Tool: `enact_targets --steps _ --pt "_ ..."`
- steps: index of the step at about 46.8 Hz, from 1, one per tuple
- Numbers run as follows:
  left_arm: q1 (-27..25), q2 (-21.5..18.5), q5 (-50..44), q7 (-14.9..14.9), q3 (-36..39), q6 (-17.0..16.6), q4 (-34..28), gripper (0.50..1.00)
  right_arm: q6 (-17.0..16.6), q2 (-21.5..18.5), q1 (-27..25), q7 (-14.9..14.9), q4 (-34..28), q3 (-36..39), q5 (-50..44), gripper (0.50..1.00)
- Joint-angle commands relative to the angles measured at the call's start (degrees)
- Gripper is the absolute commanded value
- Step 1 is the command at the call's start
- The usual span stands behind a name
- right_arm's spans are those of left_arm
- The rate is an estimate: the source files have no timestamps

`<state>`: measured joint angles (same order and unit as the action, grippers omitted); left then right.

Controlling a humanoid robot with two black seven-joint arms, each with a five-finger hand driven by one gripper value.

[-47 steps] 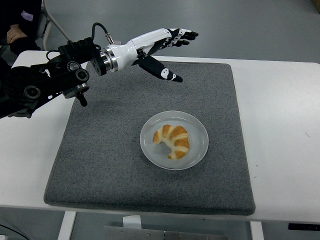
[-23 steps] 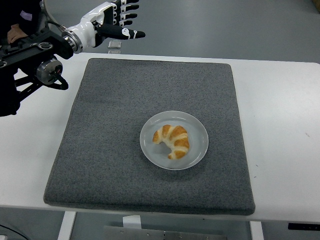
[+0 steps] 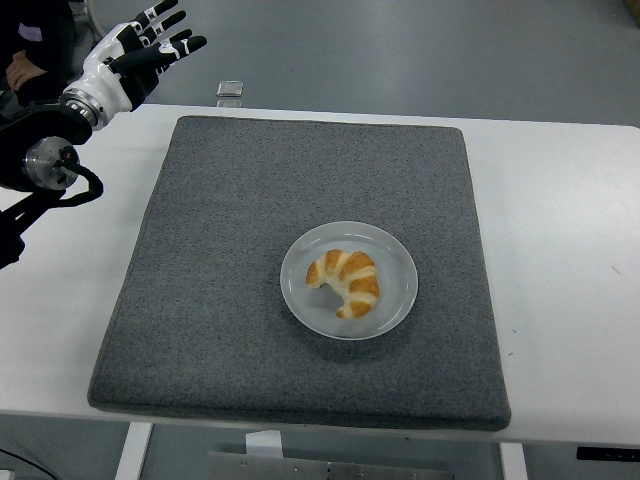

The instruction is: Place the bread on the plate

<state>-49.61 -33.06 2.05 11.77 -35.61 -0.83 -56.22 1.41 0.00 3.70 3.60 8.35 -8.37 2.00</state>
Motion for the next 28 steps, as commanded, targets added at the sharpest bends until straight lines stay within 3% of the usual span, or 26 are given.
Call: enact_targets --steps 1,28 --pt "1.7 0.3 -1.1 0.1 -2.1 0.2 0.8 0.996 0.0 0.0 0.0 0.0 0.0 0.0 -0.1 0.932" --pt "2.9 5.5 -9.2 0.5 -5.3 0.8 8.6 0.996 0.0 0.0 0.0 0.0 0.0 0.0 0.0 0.930"
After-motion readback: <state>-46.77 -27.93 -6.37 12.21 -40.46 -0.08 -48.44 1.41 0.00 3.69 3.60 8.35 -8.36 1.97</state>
